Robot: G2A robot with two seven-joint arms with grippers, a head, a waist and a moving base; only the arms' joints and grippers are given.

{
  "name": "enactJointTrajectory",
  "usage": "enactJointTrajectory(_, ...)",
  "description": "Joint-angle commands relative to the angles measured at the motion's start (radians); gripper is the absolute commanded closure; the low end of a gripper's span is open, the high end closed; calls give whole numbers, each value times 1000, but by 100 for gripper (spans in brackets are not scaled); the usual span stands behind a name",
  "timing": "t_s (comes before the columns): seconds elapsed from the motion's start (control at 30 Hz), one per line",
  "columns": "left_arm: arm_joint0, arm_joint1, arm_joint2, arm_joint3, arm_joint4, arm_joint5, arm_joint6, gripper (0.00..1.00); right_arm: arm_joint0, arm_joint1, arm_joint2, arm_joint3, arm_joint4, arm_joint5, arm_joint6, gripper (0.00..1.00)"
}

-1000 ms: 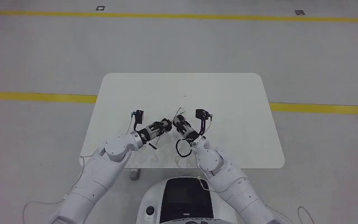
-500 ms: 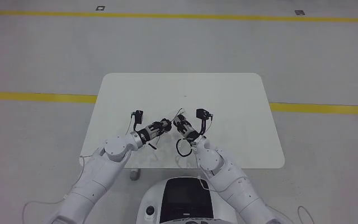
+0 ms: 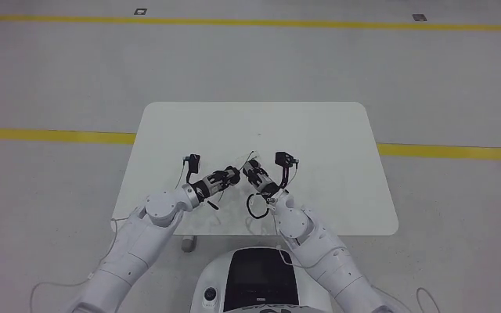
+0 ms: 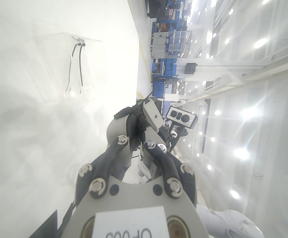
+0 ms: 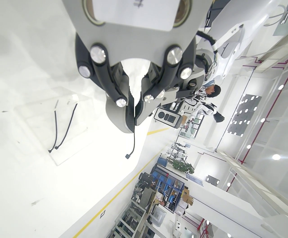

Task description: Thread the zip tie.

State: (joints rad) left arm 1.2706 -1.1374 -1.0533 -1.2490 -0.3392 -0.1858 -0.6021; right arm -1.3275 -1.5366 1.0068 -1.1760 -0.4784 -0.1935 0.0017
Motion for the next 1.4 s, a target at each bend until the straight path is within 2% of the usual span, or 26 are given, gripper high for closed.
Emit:
enactJointTrajectory(0.0, 0, 1, -1, 0, -1, -1, 0, 100, 0, 0, 0, 0, 1, 1, 0, 100)
enactJointTrajectory(0.1, 0, 2, -3, 1, -2, -1, 1, 100, 0, 0, 0, 0, 3, 1, 0, 100)
enactJointTrajectory(0.23, 2, 3, -6, 1, -6, -5, 1, 100, 1, 0, 0, 0, 5, 2, 1, 77)
enactJointTrajectory(0.27, 2, 3, -7, 1, -6, -5, 1, 100, 1, 0, 0, 0, 5, 2, 1, 67)
enactJointTrajectory(0.33, 2, 5, -10, 1, -8, -6, -1, 100, 1, 1, 2, 0, 6, 1, 1, 60)
enactJointTrajectory(0.63, 9, 11, -24, -8, -12, -15, -15, 100, -6, 6, 23, -4, 22, -9, 8, 51)
enactJointTrajectory(0.7, 14, 15, -34, -12, -13, -21, -29, 100, -7, 9, 34, -3, 35, -15, 16, 29)
enactJointTrajectory(0.73, 17, 17, -39, -15, -15, -22, -43, 100, -8, 10, 39, -3, 45, -20, 23, 8)
enactJointTrajectory(0.77, 20, 22, -48, -18, -16, -25, -71, 100, -7, 12, 46, -2, 59, -25, 42, 0)
enactJointTrajectory(0.83, 25, 30, -68, -21, -4, -28, -94, 100, -3, 17, 57, -3, 55, -34, 72, 0)
enactJointTrajectory(1.0, 55, 51, -130, -54, -24, -47, -173, 100, -5, 19, 62, -8, 52, -36, 75, 0)
enactJointTrajectory(1.3, 56, 50, -128, -65, -29, -42, -158, 100, -7, 19, 65, -10, 63, -40, 82, 0)
enactJointTrajectory(1.37, 52, 55, -142, -54, -43, -40, -204, 100, -11, 25, 90, -9, 155, -92, 176, 0)
